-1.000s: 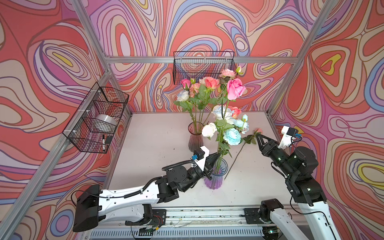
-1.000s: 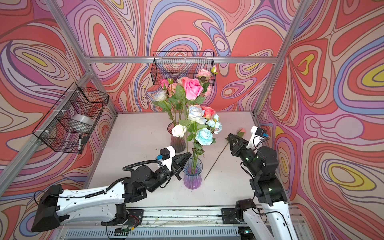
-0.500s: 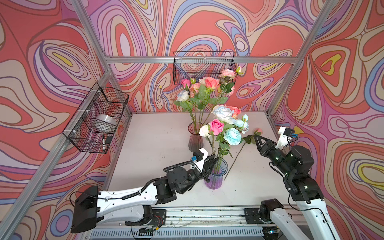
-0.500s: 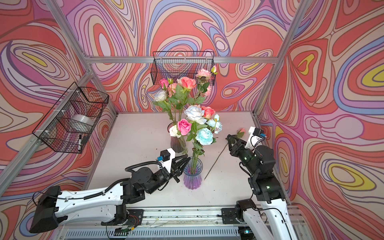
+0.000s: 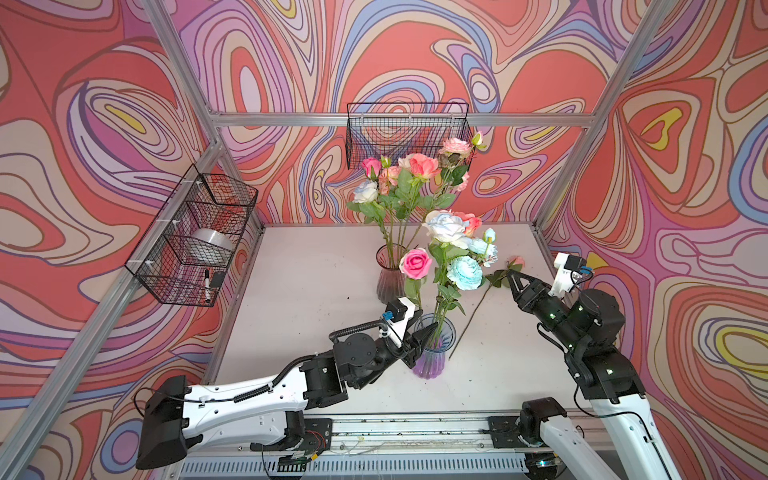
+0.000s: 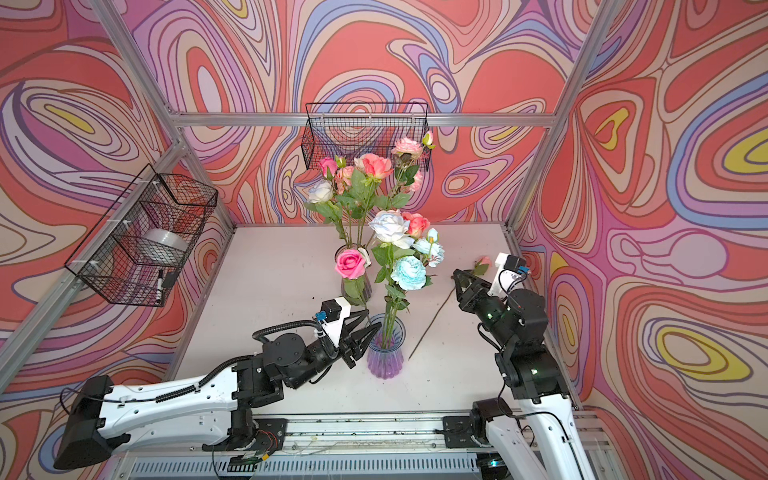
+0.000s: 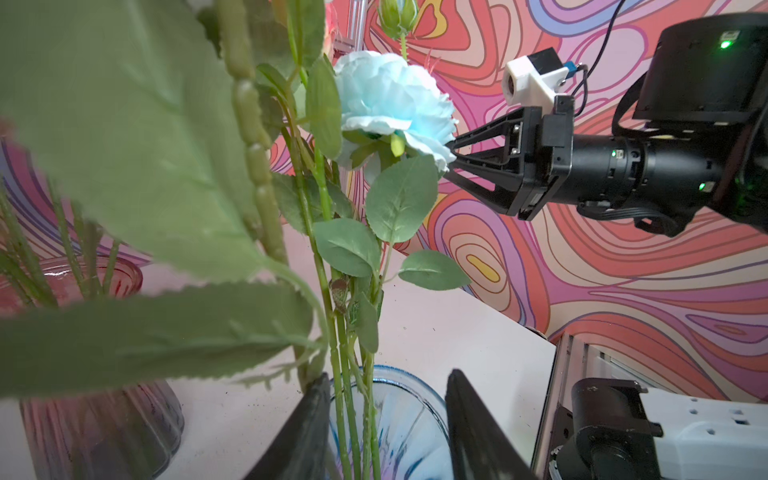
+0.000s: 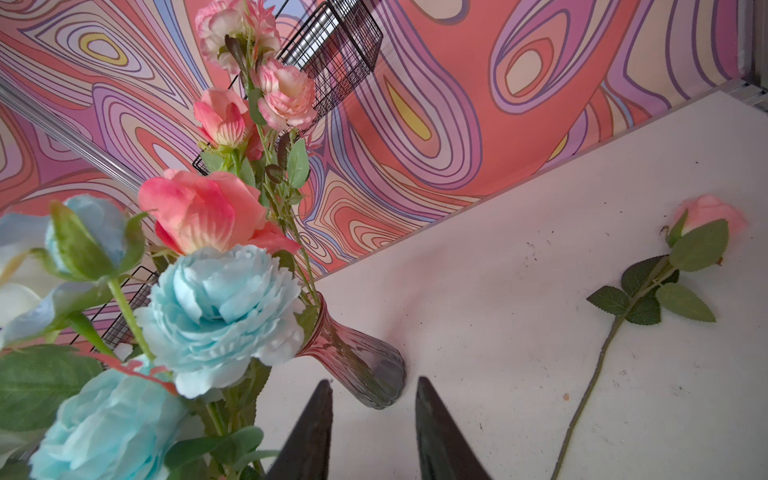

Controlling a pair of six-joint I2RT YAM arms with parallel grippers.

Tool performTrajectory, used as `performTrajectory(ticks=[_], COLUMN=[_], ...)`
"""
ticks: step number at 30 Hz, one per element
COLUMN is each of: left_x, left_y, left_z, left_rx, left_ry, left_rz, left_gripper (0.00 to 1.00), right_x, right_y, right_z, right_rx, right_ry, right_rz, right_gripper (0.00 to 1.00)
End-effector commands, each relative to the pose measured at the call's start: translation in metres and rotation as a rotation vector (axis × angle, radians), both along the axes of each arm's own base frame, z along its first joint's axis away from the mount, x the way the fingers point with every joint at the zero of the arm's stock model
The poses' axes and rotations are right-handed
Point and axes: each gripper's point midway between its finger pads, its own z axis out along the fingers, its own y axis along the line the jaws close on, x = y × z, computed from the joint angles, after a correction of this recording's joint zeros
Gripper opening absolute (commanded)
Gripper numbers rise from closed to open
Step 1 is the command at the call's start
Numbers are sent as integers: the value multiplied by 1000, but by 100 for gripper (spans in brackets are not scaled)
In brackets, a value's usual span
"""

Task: Arrange the flowers into the vase
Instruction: 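Open the left gripper and withdraw it from the vase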

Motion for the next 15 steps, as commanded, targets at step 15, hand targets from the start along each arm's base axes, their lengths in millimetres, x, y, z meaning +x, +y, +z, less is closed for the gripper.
performTrajectory(ticks=[15], left_x=[-4], left_y=[38], left_z=[9], left_rx=[55], left_ry=[66], left_rz=[57], left_gripper=[72], right_x=[14], right_y=[2], right_z=[-6], right_rx=[9], right_ry=[44], right_rz=[-3], right_gripper=[36])
